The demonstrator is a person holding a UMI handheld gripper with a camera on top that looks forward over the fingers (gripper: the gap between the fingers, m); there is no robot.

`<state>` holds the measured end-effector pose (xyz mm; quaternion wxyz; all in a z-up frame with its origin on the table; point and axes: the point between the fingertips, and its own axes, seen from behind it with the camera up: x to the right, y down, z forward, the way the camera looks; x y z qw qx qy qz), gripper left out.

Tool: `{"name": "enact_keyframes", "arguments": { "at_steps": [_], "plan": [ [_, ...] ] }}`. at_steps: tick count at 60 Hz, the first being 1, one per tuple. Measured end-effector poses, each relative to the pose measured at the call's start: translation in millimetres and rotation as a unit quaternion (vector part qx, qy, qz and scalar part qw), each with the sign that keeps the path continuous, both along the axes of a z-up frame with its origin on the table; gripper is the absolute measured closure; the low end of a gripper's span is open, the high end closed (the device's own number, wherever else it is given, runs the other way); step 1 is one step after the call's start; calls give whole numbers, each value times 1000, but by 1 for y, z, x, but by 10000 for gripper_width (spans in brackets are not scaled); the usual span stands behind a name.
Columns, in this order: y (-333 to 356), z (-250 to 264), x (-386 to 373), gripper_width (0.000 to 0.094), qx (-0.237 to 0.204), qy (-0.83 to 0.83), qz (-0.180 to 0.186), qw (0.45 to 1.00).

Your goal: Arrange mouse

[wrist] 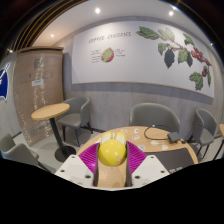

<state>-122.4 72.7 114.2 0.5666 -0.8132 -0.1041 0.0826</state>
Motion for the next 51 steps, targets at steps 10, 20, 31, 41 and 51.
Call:
{"name": "enact_keyframes", "arguments": {
  "at_steps": [10, 20, 31, 41, 51],
  "plan": [
    [-2, -29, 149, 558, -22, -10, -102, 994],
    [-6, -103, 191, 556, -136, -6, -117, 984],
    [-18, -126, 194, 406, -176, -9, -97, 979],
    [-46, -88, 195, 116, -123, -34, -72, 989],
    [-100, -74, 180, 97, -106, -53, -30, 992]
  ]
}}
